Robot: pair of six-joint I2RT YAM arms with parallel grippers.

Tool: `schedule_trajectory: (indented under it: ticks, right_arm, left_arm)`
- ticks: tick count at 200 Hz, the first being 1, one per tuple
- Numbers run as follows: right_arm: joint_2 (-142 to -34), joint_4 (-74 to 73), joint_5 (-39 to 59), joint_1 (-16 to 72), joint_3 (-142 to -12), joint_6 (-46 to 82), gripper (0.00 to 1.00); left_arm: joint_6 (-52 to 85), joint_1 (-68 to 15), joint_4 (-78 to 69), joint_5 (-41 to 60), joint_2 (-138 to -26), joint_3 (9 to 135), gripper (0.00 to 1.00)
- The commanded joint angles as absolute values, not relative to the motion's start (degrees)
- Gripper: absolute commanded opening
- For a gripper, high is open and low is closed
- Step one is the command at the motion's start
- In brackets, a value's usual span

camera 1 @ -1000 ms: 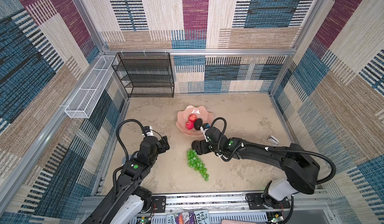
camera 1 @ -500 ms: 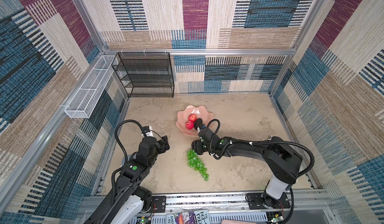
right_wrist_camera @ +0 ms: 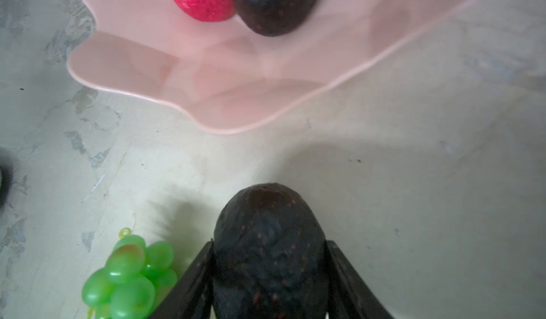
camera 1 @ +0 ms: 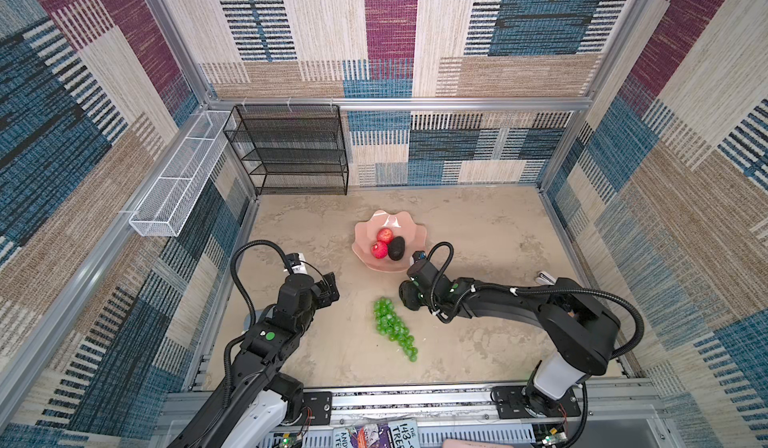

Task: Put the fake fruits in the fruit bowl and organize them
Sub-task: 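Place the second avocado in the pink bowl with the right gripper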

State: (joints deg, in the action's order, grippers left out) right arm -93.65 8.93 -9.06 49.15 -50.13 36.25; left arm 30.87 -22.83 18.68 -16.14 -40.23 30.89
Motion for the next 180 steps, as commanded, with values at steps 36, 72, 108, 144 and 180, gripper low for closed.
schedule_trajectory:
  ticks: [36, 72, 108, 144, 180]
  right_arm:
    - [-82.49, 12.94, -15.56, 46.96, -50.44, 29.63, 0.51]
    - [-85.50, 9.14, -13.34, 44.95, -59.65, 14.88, 0.50]
    - [-92.93, 4.28, -6.72, 43.94, -67.80, -3.29, 0.50]
    - [-99.81, 3.65, -1.48, 42.47, -72.74, -13.83, 0.50]
    - [-105.38, 2.46, 0.84, 42.28, -75.26, -19.96, 0.51]
  left_arm:
    - [30.76, -22.71, 15.64, -16.27, -40.75, 30.68, 0.89]
    - [30.76, -22.63, 15.93, -16.00, -40.46, 30.85, 0.89]
    - [30.43, -22.59, 16.69, -16.67, -39.30, 30.80, 0.89]
    - [29.97, -22.50, 17.38, -17.58, -38.43, 31.20, 0.89]
    - [30.05, -22.35, 16.63, -17.58, -38.53, 30.94, 0.89]
